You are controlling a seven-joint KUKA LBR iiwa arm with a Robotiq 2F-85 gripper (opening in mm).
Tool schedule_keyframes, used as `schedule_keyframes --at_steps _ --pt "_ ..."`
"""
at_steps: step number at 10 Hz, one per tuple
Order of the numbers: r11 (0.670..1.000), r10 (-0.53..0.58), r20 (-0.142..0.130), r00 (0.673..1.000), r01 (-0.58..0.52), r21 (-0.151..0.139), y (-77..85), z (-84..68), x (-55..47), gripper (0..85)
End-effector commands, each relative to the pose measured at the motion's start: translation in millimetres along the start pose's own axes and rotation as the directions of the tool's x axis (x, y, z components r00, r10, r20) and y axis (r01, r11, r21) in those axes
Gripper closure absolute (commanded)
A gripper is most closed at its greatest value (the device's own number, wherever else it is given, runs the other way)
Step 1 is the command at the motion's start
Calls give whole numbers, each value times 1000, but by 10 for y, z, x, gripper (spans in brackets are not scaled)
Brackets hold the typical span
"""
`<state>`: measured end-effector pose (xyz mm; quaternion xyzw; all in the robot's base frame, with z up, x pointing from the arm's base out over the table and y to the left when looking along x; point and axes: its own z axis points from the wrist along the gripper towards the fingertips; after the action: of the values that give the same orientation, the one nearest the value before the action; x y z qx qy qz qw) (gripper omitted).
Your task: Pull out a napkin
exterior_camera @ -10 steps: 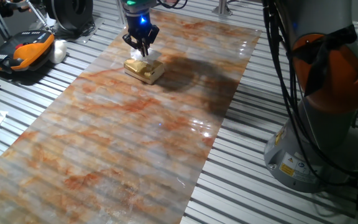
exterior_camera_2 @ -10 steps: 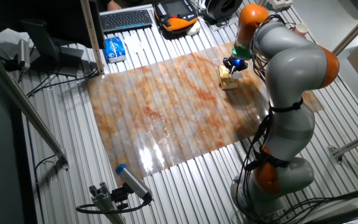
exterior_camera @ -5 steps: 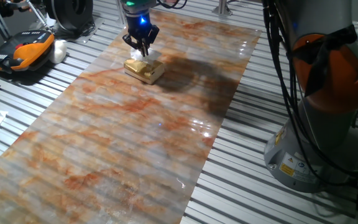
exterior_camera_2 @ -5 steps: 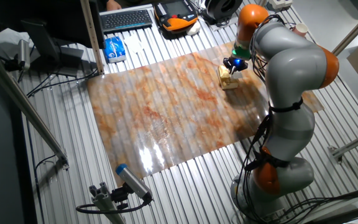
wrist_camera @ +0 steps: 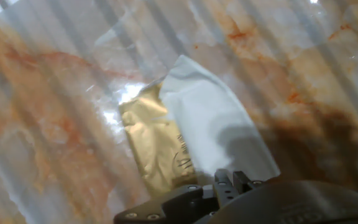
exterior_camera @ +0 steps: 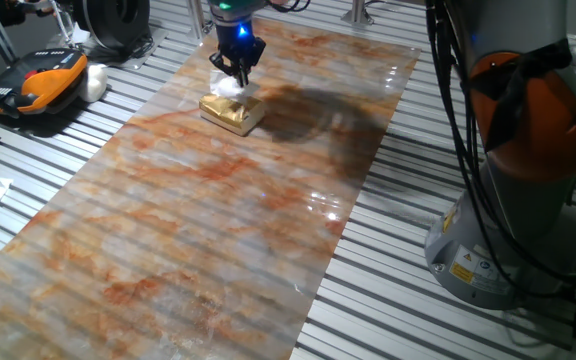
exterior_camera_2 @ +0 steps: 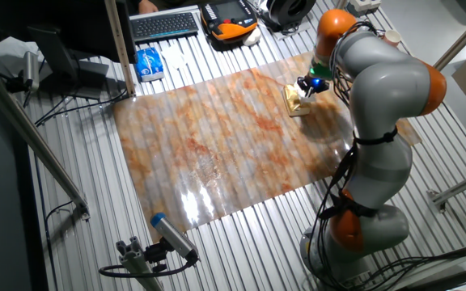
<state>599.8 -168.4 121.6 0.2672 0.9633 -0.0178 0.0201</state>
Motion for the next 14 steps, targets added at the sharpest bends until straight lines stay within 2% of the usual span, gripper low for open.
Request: schedule_keyframes --at_steps 1,3,4,9,11,14 --pt "1000 -7 -1 1000 7 0 -43 -12 -42 680" --pt "999 -35 -14 999 35 -25 -185 -38 -168 680" --pt "999 -43 -10 999 43 -22 -237 -46 -208 680" --pt "999 -47 9 999 47 -7 -263 5 -239 680" --pt "999 -51 11 999 52 -13 -272 58 -255 680" --pt "999 -53 15 998 53 -10 -296 54 -271 680"
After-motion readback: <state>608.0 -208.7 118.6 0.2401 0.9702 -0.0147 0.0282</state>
